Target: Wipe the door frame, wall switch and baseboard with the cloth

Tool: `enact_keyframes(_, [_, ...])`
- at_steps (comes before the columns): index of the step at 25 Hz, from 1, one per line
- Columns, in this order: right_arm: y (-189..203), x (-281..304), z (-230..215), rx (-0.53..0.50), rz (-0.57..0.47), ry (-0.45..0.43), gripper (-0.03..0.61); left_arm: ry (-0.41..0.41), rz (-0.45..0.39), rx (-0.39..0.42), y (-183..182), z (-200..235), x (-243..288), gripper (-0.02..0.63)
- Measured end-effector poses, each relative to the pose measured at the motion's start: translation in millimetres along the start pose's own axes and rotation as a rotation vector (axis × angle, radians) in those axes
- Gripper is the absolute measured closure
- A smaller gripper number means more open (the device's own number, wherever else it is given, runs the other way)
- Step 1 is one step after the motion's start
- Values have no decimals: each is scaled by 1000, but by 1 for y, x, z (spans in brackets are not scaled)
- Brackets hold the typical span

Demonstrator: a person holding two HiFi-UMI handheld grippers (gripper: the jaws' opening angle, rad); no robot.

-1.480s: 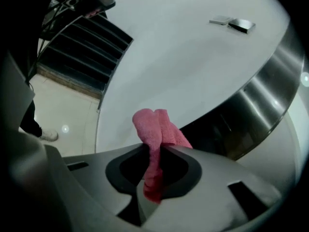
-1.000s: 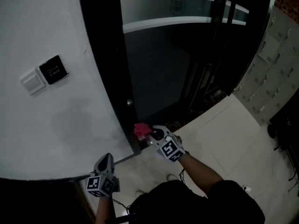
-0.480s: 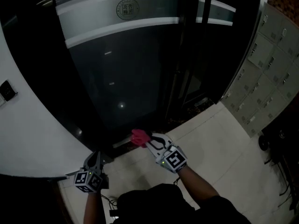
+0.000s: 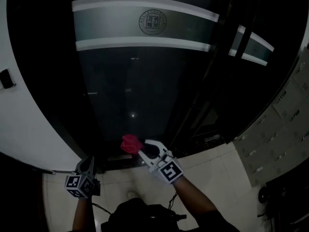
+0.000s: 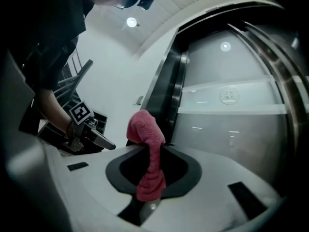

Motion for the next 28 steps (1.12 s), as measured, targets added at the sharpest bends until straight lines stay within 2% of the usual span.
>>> enact_keyframes(2, [-1, 28, -17, -44, -16, -80, 517, -54, -39, 8, -2, 8, 15, 614])
enact_keyframes(4, [-2, 58, -30, -62, -62, -155, 517, -95, -71, 50, -11, 17, 25, 614])
enact_keyframes(8, [0, 128, -47, -112, -237, -318, 517, -202, -132, 137, -35, 29, 26, 614])
enact_keyframes(11, [7, 175, -48, -80, -319, -420, 517, -327, -170, 207, -57, 32, 7, 614])
enact_keyframes(15, [21, 239, -39, 5, -381, -566, 517, -558, -235, 300, -85, 30, -35, 614])
enact_keyframes(20, [24, 286, -22, 3, -438, -755, 516, -793, -304, 365, -92, 9, -54, 614])
enact_keyframes(23, [21, 305, -29, 47, -503, -836, 516, -902, -335, 384, -87, -14, -46, 614])
enact_keyframes(28, [3, 349, -54, 105, -570, -898, 515, -1019, -331, 429, -78, -40, -23, 614])
Point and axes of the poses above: the fingertips, and each gripper's own axes: x forward along the fingers, z to its left, y out of its underside, the point moved 9 cm from there along -x, backward along the fingers, and after that the axes turned 15 degrees about -z, right-handed, at the moved point
